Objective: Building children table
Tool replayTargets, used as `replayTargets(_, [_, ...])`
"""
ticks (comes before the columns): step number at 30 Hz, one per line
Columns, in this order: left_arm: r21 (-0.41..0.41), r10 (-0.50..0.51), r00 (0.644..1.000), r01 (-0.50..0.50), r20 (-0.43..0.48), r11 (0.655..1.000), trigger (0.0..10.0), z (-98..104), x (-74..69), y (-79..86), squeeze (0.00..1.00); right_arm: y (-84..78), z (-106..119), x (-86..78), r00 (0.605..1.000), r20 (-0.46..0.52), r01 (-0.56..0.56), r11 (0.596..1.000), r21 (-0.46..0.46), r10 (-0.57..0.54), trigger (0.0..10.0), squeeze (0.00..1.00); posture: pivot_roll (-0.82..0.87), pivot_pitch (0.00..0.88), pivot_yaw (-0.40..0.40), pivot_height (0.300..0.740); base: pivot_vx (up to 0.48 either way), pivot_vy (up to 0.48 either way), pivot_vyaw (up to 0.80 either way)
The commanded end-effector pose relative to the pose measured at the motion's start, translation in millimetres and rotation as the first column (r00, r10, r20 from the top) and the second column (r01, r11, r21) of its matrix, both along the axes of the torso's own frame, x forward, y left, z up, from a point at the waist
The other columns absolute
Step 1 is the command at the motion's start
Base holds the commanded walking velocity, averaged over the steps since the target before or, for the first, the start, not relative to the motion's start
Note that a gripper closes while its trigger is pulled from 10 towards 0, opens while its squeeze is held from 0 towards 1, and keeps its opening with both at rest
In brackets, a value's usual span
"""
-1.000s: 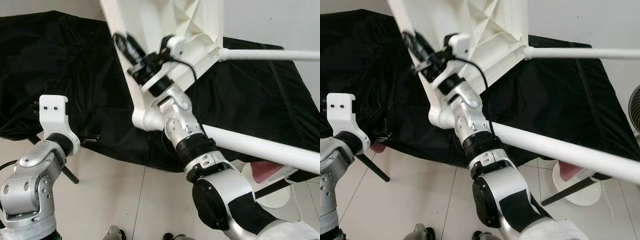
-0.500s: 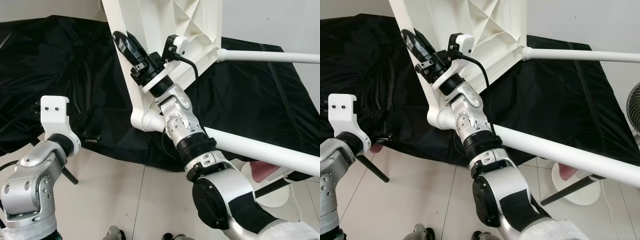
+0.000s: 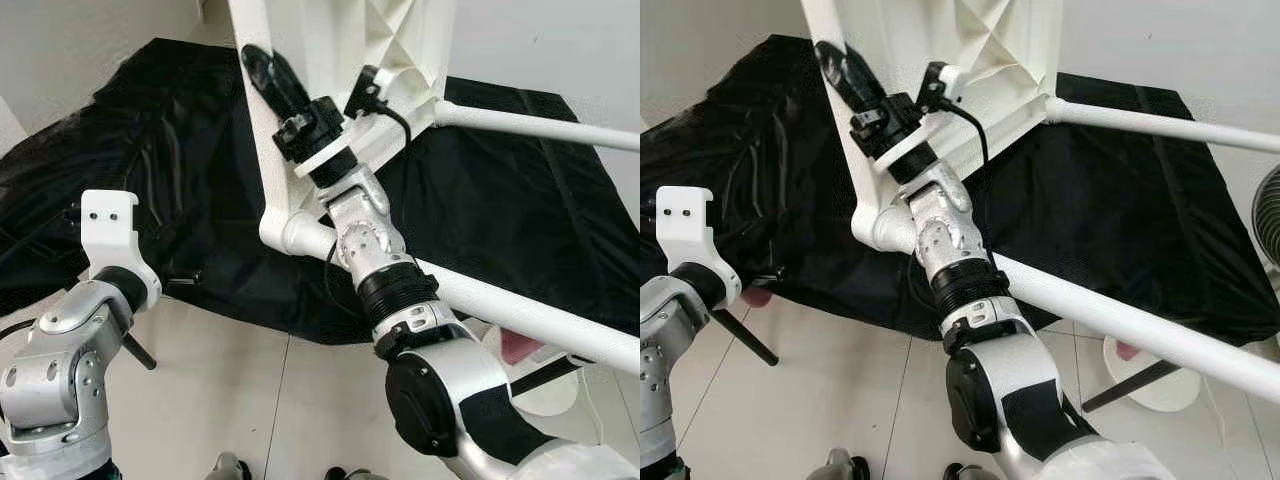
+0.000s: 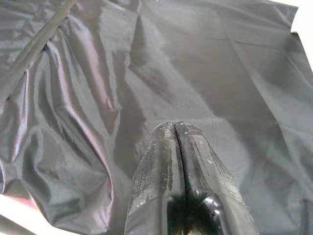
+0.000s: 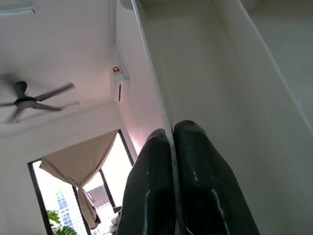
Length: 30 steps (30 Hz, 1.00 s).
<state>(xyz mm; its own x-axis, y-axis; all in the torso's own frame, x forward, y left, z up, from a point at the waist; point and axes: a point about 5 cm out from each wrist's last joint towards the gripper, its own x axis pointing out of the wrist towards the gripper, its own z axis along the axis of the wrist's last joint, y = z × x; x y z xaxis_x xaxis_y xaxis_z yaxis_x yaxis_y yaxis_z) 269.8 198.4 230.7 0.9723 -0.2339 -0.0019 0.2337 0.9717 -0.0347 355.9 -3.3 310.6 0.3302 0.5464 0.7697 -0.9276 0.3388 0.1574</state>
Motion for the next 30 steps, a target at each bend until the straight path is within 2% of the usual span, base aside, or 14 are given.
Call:
replayTargets(1, [0.010, 0.059, 0.998, -0.059, 0.012, 0.998, 10.0, 3.8, 0.8, 3.9, 0.00, 30.7, -27.2, -11.0, 0.974, -0.158, -0.144, 0.983, 0.112, 0.160, 4.5, 0.00, 0.11, 0.154, 0.007, 0.740, 0.000, 0.000, 0.00])
replayTargets(2, [0.010, 0.060, 0.998, -0.060, 0.014, 0.998, 10.0, 4.5, 1.6, 4.6, 0.00, 31.8, -31.9, -10.9, 0.969, -0.178, -0.151, 0.982, 0.110, 0.169, 10.0, 0.00, 0.10, 0.154, 0.013, 0.740, 0.000, 0.000, 0.00])
replayTargets(4, [0.009, 0.061, 0.998, -0.061, 0.015, 0.998, 10.0, 4.7, 2.0, 5.2, 0.00, 32.5, -35.2, -10.8, 0.964, -0.192, -0.162, 0.981, 0.110, 0.181, 10.0, 0.00, 0.10, 0.154, 0.013, 0.740, 0.000, 0.000, 0.00])
replayTargets(6, [0.010, 0.061, 0.998, -0.061, 0.014, 0.998, 10.0, 4.6, 2.2, 5.6, 0.00, 33.7, -40.5, -12.0, 0.952, -0.212, -0.199, 0.972, 0.122, 0.221, 10.0, 0.09, 0.10, 0.154, 0.013, 0.740, 0.000, 0.000, 0.00])
replayTargets(10, [0.010, 0.061, 0.998, -0.061, 0.015, 0.998, 10.0, 4.6, 2.0, 5.3, 0.00, 34.7, -46.6, -13.8, 0.935, -0.233, -0.244, 0.962, 0.125, 0.268, 10.0, 0.09, 0.10, 0.155, 0.012, 0.740, 0.000, 0.000, 0.00])
replayTargets(11, [0.010, 0.063, 0.998, -0.063, 0.014, 0.998, 10.0, 4.4, 2.0, 5.7, 0.00, 34.9, -48.5, -13.4, 0.929, -0.246, -0.253, 0.959, 0.129, 0.278, 10.0, 1.00, 0.10, 0.155, 0.012, 0.740, 0.000, 0.000, 0.00])
replayTargets(22, [0.011, 0.069, 0.998, -0.070, 0.013, 0.998, 10.0, 4.0, 1.6, 7.1, 0.00, 29.7, -57.8, -11.9, 0.903, -0.287, -0.283, 0.945, 0.162, 0.320, 10.0, 1.00, 0.10, 0.156, 0.010, 0.740, 0.000, 0.000, 0.00])
replayTargets(23, [0.010, 0.069, 0.998, -0.070, 0.012, 0.998, 10.0, 4.0, 1.5, 7.4, 0.00, 28.9, -59.6, -12.7, 0.903, -0.287, -0.284, 0.946, 0.159, 0.319, 10.0, 0.60, 0.10, 0.157, 0.012, 0.740, 0.000, 0.000, 0.00])
replayTargets(25, [0.010, 0.069, 0.998, -0.070, 0.012, 0.998, 10.0, 4.0, 1.5, 7.4, 0.00, 28.9, -59.6, -12.7, 0.903, -0.287, -0.284, 0.946, 0.159, 0.319, 10.0, 0.60, 0.10, 0.157, 0.012, 0.740, 0.000, 0.000, 0.00])
replayTargets(26, [0.010, 0.070, 0.998, -0.070, 0.012, 0.998, 10.0, 4.0, 1.5, 7.5, 0.00, 28.6, -60.0, -13.2, 0.903, -0.286, -0.287, 0.945, 0.158, 0.322, 10.0, 0.00, 0.10, 0.157, 0.012, 0.740, 0.000, 0.000, 0.00])
replayTargets(30, [0.011, 0.072, 0.997, -0.073, 0.011, 0.997, 10.0, 4.3, 2.2, 7.5, 0.00, 25.3, -62.3, -14.2, 0.895, -0.291, -0.301, 0.939, 0.167, 0.339, 10.0, 0.00, 0.10, 0.156, 0.014, 0.740, 0.000, 0.000, 0.00])
